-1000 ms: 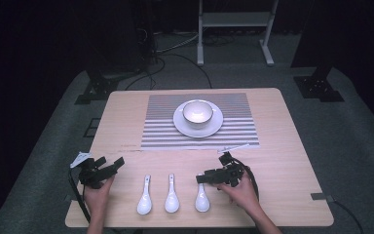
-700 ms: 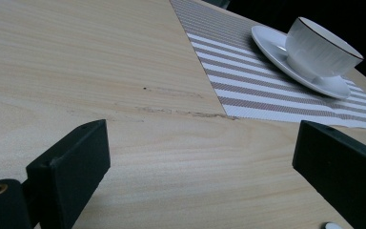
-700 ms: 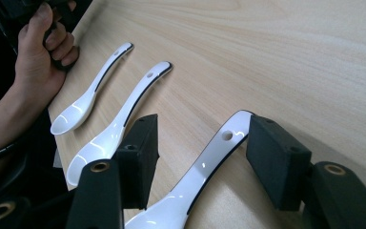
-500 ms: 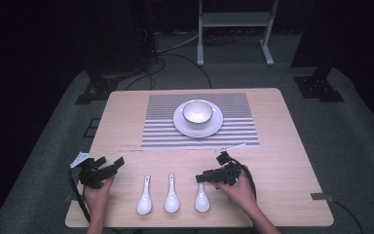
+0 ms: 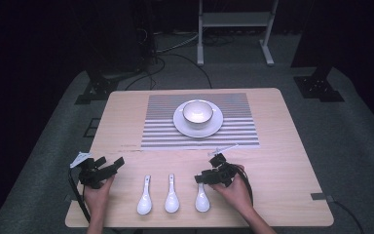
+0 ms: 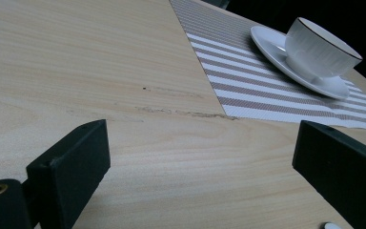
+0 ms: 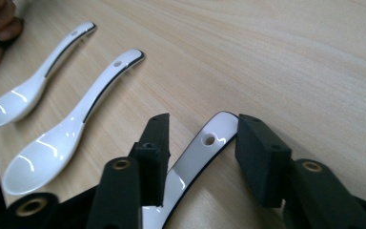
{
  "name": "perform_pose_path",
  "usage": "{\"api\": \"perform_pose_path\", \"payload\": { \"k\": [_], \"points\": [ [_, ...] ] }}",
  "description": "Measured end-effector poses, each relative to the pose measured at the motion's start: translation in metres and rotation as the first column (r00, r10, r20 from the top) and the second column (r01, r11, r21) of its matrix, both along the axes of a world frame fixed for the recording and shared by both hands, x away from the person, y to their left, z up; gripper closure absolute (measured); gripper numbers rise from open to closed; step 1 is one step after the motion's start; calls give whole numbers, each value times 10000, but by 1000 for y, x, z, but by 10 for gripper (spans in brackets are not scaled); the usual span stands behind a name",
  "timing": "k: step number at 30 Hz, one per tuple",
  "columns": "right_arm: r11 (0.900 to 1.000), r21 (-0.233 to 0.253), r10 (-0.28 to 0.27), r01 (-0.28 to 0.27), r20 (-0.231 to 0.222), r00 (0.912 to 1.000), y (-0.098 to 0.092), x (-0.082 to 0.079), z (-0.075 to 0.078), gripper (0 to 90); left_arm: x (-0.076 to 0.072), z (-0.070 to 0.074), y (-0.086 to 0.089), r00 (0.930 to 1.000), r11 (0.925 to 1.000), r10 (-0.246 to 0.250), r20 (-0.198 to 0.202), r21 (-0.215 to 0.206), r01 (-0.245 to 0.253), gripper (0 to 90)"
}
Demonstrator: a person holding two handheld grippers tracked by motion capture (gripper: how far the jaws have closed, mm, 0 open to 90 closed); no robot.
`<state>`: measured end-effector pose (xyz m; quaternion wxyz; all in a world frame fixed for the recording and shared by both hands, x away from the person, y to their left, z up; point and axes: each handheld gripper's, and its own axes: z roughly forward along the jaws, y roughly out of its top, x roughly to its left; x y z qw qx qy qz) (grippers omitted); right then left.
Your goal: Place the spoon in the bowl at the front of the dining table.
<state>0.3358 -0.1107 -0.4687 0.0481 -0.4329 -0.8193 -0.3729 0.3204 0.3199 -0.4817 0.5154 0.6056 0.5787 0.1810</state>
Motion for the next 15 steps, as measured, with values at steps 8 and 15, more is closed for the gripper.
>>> {"api": "perform_pose_path", "payload": {
  "k": [8,15],
  "points": [
    [9972,-747,-52,91,518,9986,6,-4,3,631,0,0,0,10000,10000,-4,15,7,4,39],
    [9980,-617,125,-124,9,9999,4,-1,2,750,0,0,0,10000,10000,-19,21,0,19,40]
  ]
}}
